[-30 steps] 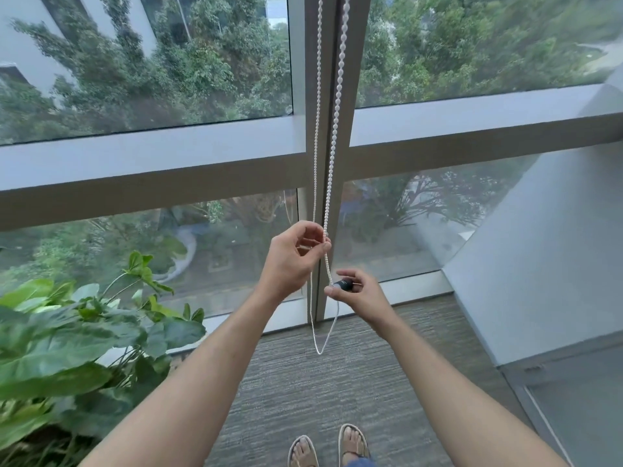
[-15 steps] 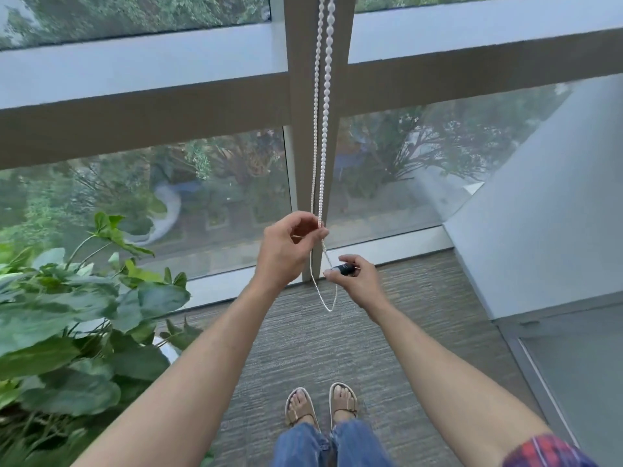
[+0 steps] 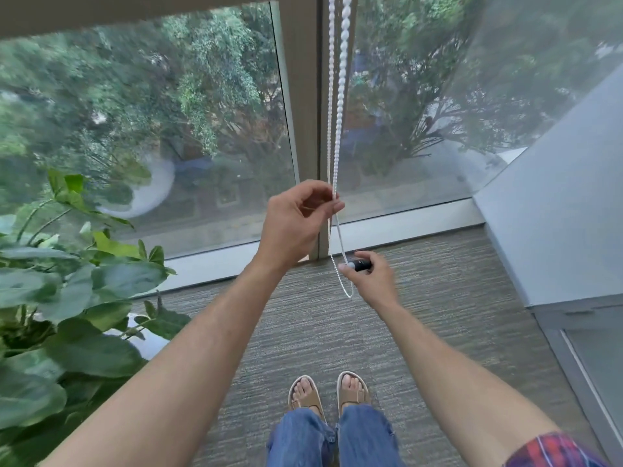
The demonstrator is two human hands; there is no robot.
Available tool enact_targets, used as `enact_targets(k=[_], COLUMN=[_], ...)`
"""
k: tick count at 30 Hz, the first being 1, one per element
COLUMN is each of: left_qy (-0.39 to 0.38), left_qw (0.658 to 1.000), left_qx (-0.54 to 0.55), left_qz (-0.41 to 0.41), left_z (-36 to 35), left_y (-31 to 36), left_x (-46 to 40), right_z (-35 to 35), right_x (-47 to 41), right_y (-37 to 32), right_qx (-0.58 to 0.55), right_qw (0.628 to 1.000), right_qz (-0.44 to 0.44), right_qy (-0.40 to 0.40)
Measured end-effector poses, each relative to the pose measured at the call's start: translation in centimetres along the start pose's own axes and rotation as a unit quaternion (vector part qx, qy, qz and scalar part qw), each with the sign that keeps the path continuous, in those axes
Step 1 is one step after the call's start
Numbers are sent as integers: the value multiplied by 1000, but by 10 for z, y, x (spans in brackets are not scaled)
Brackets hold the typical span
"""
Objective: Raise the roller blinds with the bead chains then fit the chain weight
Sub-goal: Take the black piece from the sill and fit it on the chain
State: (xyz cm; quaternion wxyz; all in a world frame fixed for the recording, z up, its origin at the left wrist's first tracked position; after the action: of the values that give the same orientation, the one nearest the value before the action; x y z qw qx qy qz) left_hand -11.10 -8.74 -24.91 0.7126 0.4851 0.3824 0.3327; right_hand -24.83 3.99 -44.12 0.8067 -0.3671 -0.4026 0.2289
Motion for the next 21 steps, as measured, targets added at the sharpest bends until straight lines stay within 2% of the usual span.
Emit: enact_targets(k=[21], left_qy=[-19], left_qw=[999], left_qx=[-27], left_qz=[-38], left_z=[-56], left_y=[-149], left_x=[19], right_z=[-86], right_x=[-104], right_y=[152], right_qx=[52], right_qw=[998], right_qz=[-23], right_qy=[-30])
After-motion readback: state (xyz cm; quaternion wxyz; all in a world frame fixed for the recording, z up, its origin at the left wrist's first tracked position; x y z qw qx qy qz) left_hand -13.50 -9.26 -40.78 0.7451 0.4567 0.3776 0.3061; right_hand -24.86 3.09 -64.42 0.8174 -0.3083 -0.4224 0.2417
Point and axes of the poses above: each hand's wrist, its own x-axis away from the middle knuckle, its own z-axis out of the back of the hand, y = z × x, the point moved 8 cm from there along -x, towards the middle knuckle, and after that the axes turned 3 degrees about -z, right-handed, at the moved point
